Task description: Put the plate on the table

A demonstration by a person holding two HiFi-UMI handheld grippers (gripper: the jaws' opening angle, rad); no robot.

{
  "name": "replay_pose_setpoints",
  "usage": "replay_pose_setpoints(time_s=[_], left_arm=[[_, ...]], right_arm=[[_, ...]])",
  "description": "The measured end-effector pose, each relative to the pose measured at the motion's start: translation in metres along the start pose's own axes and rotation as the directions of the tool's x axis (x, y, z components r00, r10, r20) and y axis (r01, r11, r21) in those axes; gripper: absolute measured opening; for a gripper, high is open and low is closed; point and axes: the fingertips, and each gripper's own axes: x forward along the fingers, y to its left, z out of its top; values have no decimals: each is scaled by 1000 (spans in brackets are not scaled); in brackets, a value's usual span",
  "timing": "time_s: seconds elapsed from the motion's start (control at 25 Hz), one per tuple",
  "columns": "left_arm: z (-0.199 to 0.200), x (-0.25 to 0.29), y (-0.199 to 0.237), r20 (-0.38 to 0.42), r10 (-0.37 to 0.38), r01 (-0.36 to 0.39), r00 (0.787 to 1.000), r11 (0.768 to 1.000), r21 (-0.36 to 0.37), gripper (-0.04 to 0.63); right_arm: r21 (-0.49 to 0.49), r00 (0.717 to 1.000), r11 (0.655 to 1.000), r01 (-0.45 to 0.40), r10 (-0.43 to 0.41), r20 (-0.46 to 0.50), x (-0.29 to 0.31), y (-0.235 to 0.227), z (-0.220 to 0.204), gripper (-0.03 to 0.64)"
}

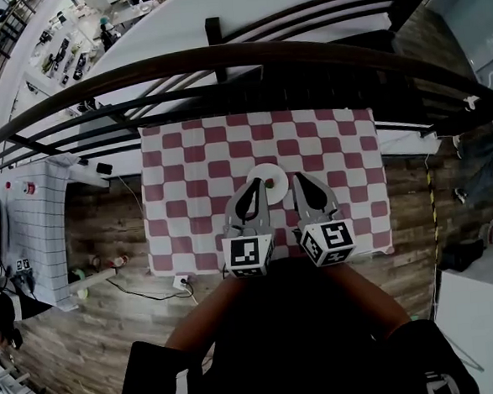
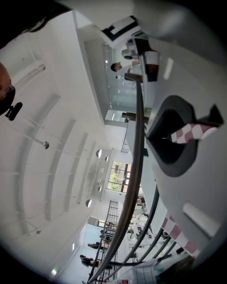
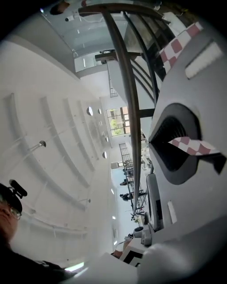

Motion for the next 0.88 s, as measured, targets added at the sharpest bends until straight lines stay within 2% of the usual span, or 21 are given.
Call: replay_pose_setpoints(time_s=[0.48,0.88], left_arm=[[1,-1,11,-6,48,-48,999,999,9,11],[2,-1,10,-4,71,-71,997,997,17,11]], right_arm=[[-73,1000,997,-23,24,12,6,9,5,-3],[-85,999,995,-49,48,-14,7,9,0,-3]])
